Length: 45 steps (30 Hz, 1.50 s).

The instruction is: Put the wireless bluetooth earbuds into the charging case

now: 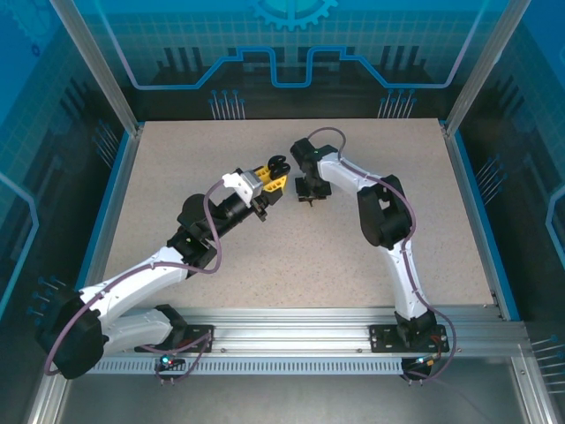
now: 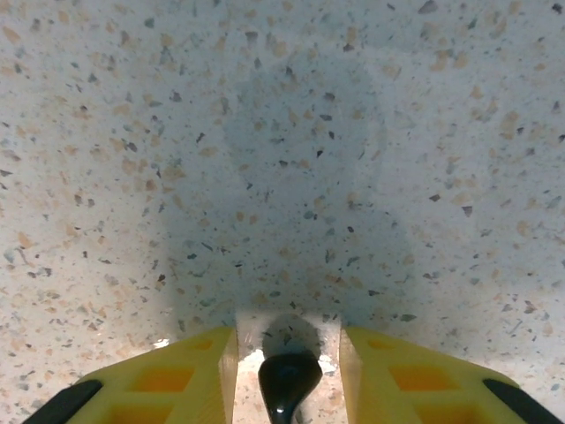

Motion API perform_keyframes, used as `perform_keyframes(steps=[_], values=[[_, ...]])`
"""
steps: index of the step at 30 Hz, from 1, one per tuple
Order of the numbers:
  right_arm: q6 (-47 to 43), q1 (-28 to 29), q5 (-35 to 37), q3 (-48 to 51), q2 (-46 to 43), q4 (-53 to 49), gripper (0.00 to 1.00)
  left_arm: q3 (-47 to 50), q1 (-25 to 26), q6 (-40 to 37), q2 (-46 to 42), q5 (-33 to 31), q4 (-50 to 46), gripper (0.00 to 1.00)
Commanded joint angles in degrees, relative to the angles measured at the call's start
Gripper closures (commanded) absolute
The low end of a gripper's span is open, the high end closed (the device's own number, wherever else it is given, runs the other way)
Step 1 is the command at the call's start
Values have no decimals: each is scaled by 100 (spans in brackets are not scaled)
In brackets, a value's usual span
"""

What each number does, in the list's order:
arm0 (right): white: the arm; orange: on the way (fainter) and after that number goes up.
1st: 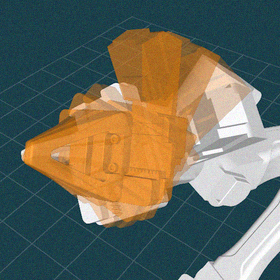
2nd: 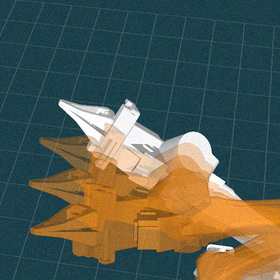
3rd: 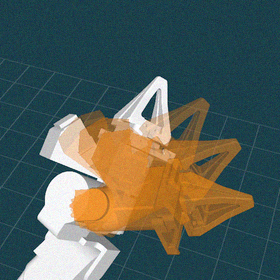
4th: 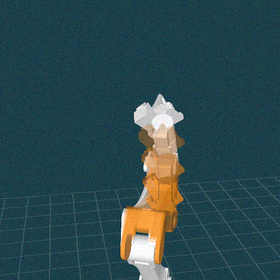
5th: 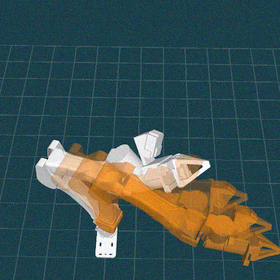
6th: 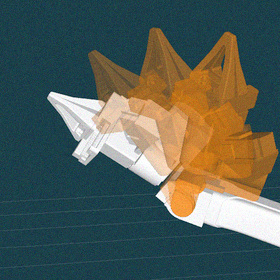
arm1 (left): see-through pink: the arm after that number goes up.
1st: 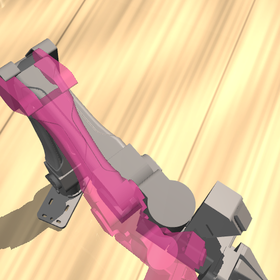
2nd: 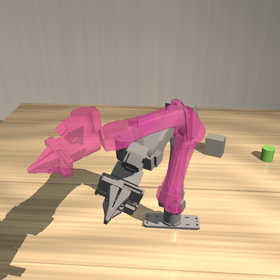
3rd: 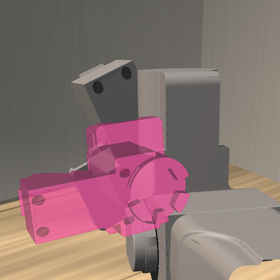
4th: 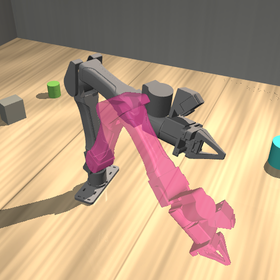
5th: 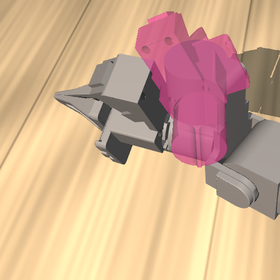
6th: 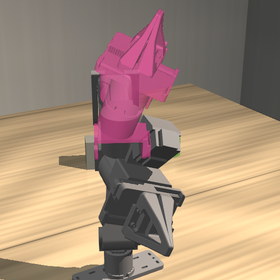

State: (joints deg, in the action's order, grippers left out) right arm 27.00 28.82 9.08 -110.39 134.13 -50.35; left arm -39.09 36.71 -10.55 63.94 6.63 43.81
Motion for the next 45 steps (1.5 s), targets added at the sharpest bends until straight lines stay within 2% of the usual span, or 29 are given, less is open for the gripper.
perform_keyframes(steps=[1, 7, 27, 32, 38, 45], values=[[67, 98, 88, -73, 164, -188, 65, 43, 33, -46, -92, -83, 133, 100], [94, 105, 90, -71, 253, -212, 70, 47, 31, -46, -99, -82, 132, 100], [178, 141, 112, 452, -53, -54, 71, 12, 35, -18, -102, -62, 109, 100], [193, 150, 93, 448, -54, -74, 76, 7, 36, -18, -95, -61, 109, 100], [191, 159, 84, 509, -249, -53, 72, -20, 34, -26, -69, -48, 107, 100], [186, 159, 60, 527, -247, -41, 74, -64, 31, -26, -51, -33, 103, 100]])
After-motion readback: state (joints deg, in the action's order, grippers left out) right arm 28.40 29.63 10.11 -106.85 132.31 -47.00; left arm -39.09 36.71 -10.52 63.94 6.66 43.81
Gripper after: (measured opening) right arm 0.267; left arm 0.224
